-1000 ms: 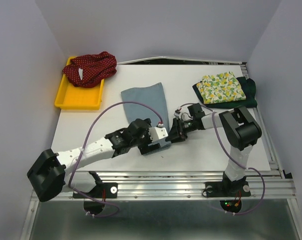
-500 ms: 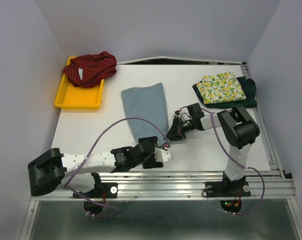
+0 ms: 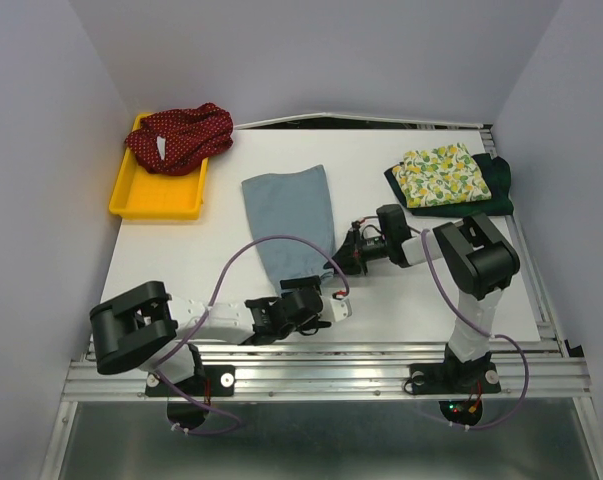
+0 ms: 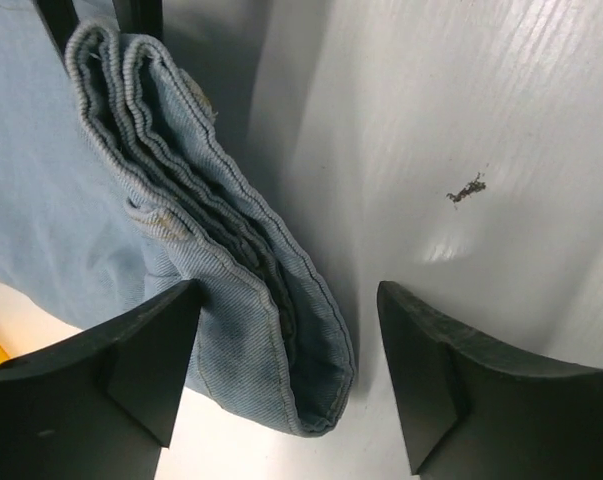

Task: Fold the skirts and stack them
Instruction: Fold the skirt

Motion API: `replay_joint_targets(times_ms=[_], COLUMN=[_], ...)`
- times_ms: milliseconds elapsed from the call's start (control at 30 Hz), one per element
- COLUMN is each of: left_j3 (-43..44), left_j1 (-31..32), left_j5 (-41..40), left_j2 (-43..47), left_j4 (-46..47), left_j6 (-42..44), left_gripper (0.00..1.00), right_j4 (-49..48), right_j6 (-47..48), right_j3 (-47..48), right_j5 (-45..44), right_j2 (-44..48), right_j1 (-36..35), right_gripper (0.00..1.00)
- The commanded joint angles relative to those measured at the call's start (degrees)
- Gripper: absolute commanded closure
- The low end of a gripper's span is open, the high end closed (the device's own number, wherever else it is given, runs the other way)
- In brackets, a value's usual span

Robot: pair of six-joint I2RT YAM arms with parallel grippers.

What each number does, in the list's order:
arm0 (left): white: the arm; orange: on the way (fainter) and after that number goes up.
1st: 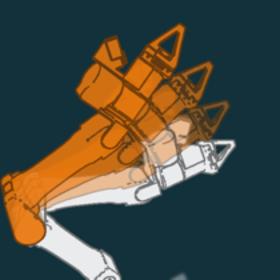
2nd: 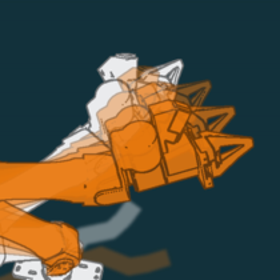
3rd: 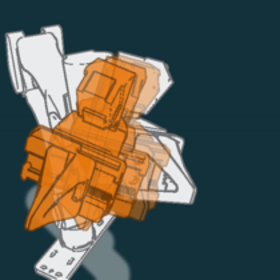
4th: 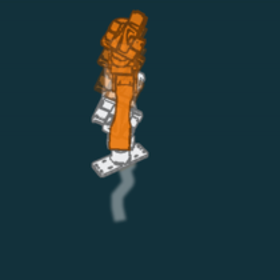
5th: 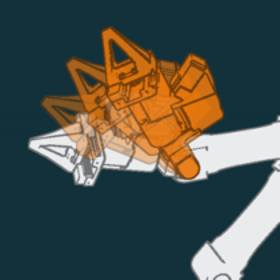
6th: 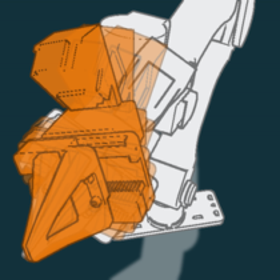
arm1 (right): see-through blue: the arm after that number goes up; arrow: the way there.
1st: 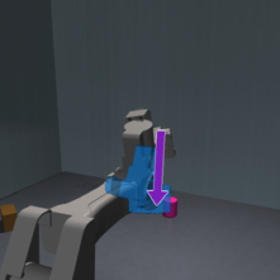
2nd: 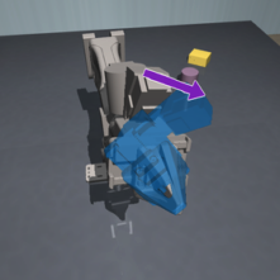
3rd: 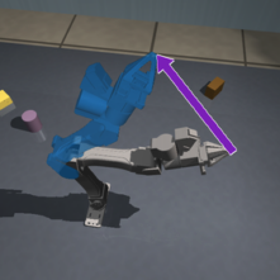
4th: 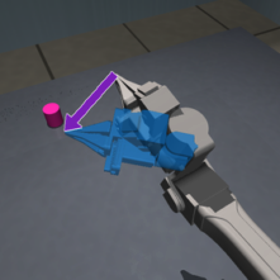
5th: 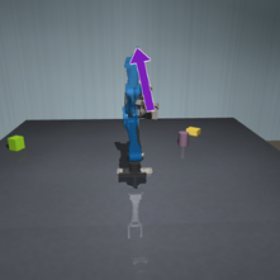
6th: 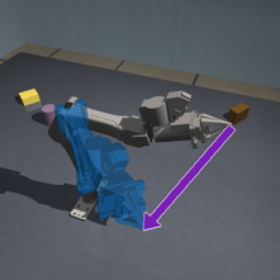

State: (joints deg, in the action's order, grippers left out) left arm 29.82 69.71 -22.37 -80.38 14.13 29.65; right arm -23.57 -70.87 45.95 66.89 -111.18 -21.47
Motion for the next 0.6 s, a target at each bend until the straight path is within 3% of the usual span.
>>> replay_joint_targets(times_ms=[0,67,267,300,333,367,533,567], left_j3=[1.29,0.68,2.25,2.60,3.30,3.75,8.04,8.67], left_j1=[0.16,0.25,-0.19,-0.37,-0.54,-0.63,-1.07,-1.07], left_j5=[-3.65,-3.03,-4.17,-3.48,-3.12,-2.77,5.03,6.27], left_j2=[-0.30,1.45,1.80,2.15,2.85,3.29,7.07,7.51], left_j4=[1.78,1.69,-3.14,-3.93,-4.89,-6.90,-18.75,-20.44], left_j6=[-1.00,-0.56,-0.82,-0.91,-0.91,-1.08,-1.00,-1.00], left_gripper=[0.26,0.33,0.67,0.79,0.90,1.00,1.00,1.00], right_j4=[-5.78,-5.69,-2.12,-0.09,1.93,3.26,9.05,11.25], right_j6=[-5.68,-5.68,0.53,2.21,3.53,4.59,12.22,15.38], right_j3=[-1.39,-1.48,-1.04,-0.61,0.01,1.06,5.01,6.41], right_j5=[2.28,2.28,3.15,2.98,2.72,2.54,1.14,0.53], right_j2=[2.63,2.98,4.12,4.56,4.82,5.18,7.29,7.20], right_j1=[-0.41,-0.41,-0.41,-0.41,-0.41,-0.41,3.53,4.41], right_gripper=[0.99,0.99,0.99,0.99,0.91,0.60,0.34,0.34])
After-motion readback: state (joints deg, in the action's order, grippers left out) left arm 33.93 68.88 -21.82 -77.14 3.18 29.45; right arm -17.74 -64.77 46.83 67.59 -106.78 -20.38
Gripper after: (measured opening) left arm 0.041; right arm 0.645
